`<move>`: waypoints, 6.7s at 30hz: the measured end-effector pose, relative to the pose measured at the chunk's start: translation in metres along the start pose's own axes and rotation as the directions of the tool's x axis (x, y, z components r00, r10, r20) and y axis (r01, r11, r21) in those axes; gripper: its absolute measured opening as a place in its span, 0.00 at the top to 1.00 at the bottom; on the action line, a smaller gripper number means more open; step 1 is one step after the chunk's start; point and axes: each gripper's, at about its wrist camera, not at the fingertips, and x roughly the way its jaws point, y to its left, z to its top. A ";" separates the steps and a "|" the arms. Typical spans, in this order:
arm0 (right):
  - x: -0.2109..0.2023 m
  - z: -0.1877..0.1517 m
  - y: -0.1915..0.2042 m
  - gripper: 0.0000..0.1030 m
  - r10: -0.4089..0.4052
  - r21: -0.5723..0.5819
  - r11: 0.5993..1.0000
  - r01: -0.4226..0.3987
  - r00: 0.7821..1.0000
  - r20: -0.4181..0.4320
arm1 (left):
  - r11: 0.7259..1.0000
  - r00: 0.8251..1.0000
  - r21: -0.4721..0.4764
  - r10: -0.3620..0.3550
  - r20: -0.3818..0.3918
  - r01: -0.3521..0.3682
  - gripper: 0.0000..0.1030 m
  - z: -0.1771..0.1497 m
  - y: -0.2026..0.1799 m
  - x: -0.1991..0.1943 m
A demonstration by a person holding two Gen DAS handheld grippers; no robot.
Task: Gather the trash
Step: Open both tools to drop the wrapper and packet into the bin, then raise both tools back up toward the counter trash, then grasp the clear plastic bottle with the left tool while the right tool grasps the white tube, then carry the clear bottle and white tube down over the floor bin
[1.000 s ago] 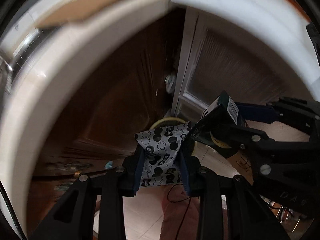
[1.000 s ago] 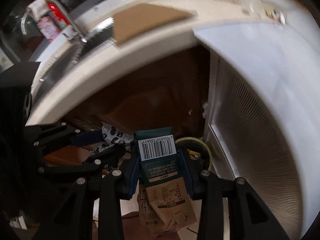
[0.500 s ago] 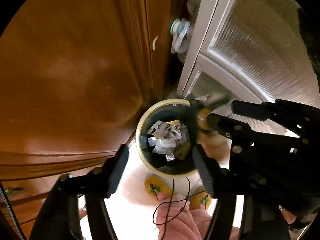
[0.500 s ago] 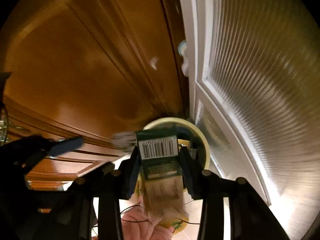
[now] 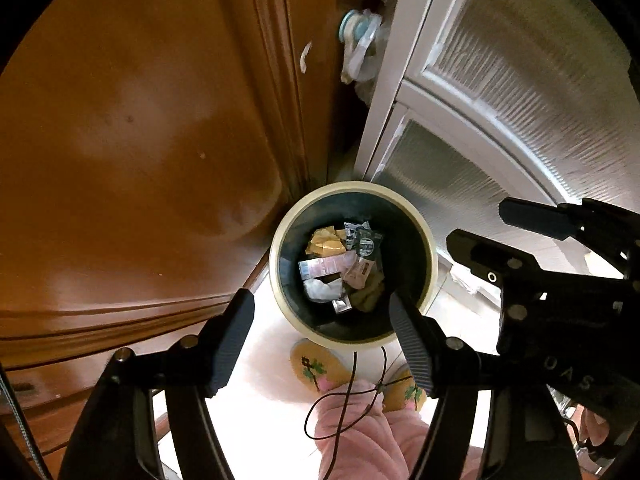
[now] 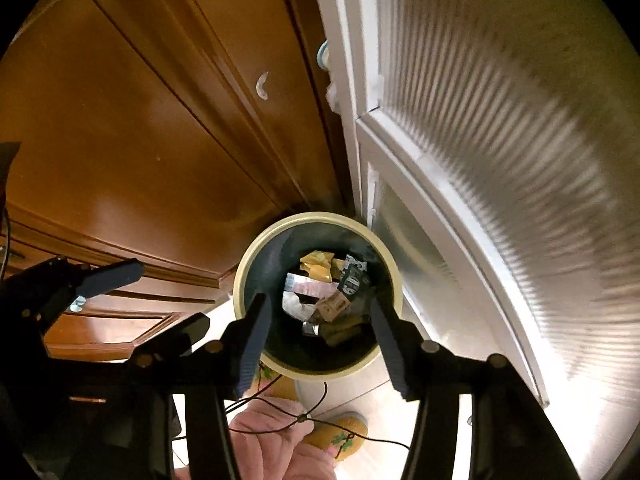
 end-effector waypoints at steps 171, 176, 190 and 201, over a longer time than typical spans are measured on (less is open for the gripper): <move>-0.265 0.336 -0.170 0.82 -0.045 -0.016 0.999 0.052 0.950 0.309 | 0.980 0.954 0.062 -0.199 0.224 0.190 0.48 0.397 -0.011 -0.280; -0.290 0.308 -0.158 0.82 -0.075 0.045 0.997 0.064 0.941 0.331 | 0.971 0.942 0.102 -0.233 0.242 0.214 0.48 0.375 -0.014 -0.303; -0.371 0.181 -0.075 0.82 -0.108 0.139 0.989 0.057 0.912 0.396 | 0.929 0.916 0.258 -0.325 0.234 0.264 0.48 0.268 -0.029 -0.367; -0.420 0.106 -0.027 0.82 0.036 0.055 0.996 -0.064 0.909 0.414 | 0.942 0.915 0.183 -0.321 0.246 0.282 0.48 0.166 -0.017 -0.407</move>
